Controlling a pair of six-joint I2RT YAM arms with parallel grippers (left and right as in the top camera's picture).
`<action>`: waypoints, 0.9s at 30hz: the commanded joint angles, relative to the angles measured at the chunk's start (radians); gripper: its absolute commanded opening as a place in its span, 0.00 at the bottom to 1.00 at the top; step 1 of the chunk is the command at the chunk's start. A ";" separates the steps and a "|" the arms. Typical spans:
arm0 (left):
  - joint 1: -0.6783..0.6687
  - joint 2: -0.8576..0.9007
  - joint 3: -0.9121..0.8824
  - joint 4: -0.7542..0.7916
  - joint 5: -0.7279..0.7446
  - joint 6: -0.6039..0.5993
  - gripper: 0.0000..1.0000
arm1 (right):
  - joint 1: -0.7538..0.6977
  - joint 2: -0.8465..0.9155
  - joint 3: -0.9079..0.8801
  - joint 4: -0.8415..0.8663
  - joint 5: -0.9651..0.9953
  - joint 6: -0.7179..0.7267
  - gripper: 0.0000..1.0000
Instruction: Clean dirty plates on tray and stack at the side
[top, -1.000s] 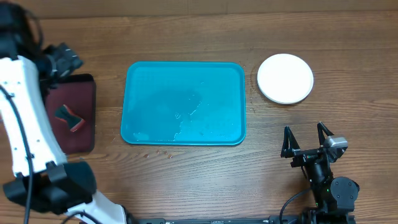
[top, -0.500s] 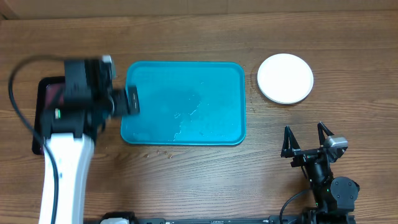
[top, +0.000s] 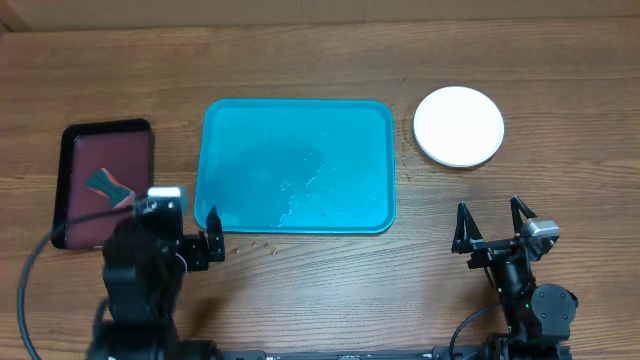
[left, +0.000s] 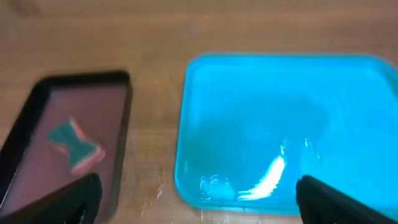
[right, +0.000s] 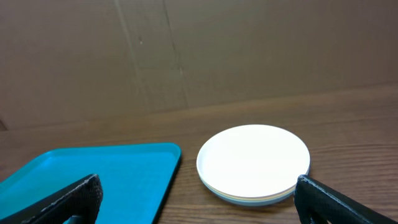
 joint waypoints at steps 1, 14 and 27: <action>-0.001 -0.100 -0.135 0.095 0.023 0.033 1.00 | -0.004 -0.012 -0.011 0.006 0.006 -0.003 1.00; 0.029 -0.404 -0.486 0.468 0.023 0.024 1.00 | -0.004 -0.012 -0.011 0.006 0.006 -0.003 1.00; 0.074 -0.504 -0.644 0.671 0.023 -0.050 1.00 | -0.004 -0.012 -0.011 0.006 0.006 -0.003 1.00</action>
